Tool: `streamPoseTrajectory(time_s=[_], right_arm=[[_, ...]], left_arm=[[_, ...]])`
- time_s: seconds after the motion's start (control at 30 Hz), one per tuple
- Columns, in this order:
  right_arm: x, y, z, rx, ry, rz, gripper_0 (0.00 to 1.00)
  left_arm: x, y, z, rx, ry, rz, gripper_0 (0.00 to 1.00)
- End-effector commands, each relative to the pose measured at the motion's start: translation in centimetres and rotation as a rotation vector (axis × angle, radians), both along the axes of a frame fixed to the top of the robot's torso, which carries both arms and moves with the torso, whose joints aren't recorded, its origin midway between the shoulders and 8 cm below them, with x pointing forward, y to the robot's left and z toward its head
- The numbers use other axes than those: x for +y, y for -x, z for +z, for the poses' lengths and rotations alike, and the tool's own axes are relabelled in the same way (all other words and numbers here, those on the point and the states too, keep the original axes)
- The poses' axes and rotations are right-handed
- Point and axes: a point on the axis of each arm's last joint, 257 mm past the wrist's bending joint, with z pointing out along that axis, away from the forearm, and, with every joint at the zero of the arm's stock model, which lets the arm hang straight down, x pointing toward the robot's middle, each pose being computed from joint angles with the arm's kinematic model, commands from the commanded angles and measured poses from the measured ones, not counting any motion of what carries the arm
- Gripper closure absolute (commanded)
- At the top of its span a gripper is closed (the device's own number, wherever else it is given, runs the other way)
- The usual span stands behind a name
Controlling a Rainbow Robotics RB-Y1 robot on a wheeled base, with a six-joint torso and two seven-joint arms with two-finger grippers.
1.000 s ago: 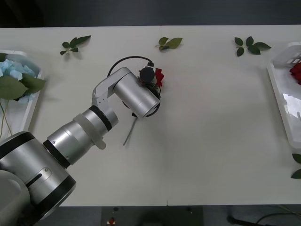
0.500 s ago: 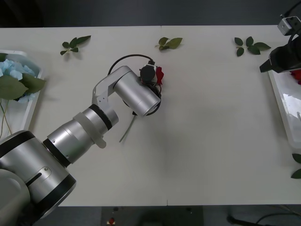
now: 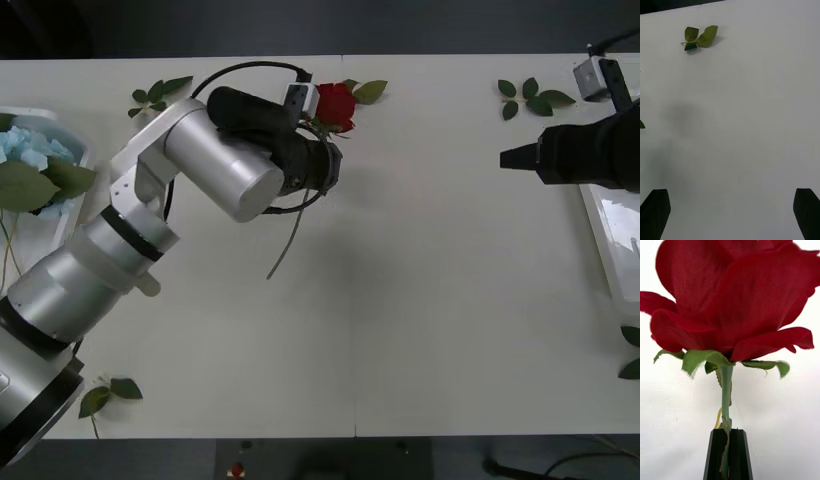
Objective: Put the red flowers into the right box and the blue flowers into the left box
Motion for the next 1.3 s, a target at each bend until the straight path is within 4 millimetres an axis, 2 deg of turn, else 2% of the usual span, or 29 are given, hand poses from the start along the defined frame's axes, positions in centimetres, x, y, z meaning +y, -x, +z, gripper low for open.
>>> streamPoseTrajectory(time_s=[0.03, 0.33, 0.43, 0.67, 0.8, 1.1, 1.3], right_arm=[[3.0, 0.3, 0.7, -0.082, -0.088, 0.059, 0.02], [8.6, 1.8, 2.2, -0.160, -0.235, 0.225, 0.00], [10.5, 2.8, 2.8, -0.175, -0.300, 0.312, 0.00], [12.4, 5.3, 2.7, -0.207, -0.344, 0.512, 0.00], [14.4, 6.6, 3.3, -0.237, -0.386, 0.588, 0.00], [17.7, 8.7, 4.0, -0.331, -0.494, 0.672, 0.00], [20.6, 9.7, 4.9, -0.369, -0.578, 0.715, 0.00]], left_arm=[[0.6, 1.0, 3.8, -0.058, 0.109, -0.044, 1.00], [1.8, 3.5, 8.4, -0.064, 0.336, -0.100, 1.00], [1.3, 4.9, 10.3, -0.029, 0.479, -0.146, 1.00], [1.5, 7.6, 14.5, 0.017, 0.727, -0.253, 1.00], [1.7, 8.7, 16.8, 0.046, 0.840, -0.286, 1.00], [2.0, 9.9, 19.9, 0.073, 0.969, -0.334, 1.00], [1.9, 10.4, 20.5, 0.075, 0.989, -0.360, 1.00]])
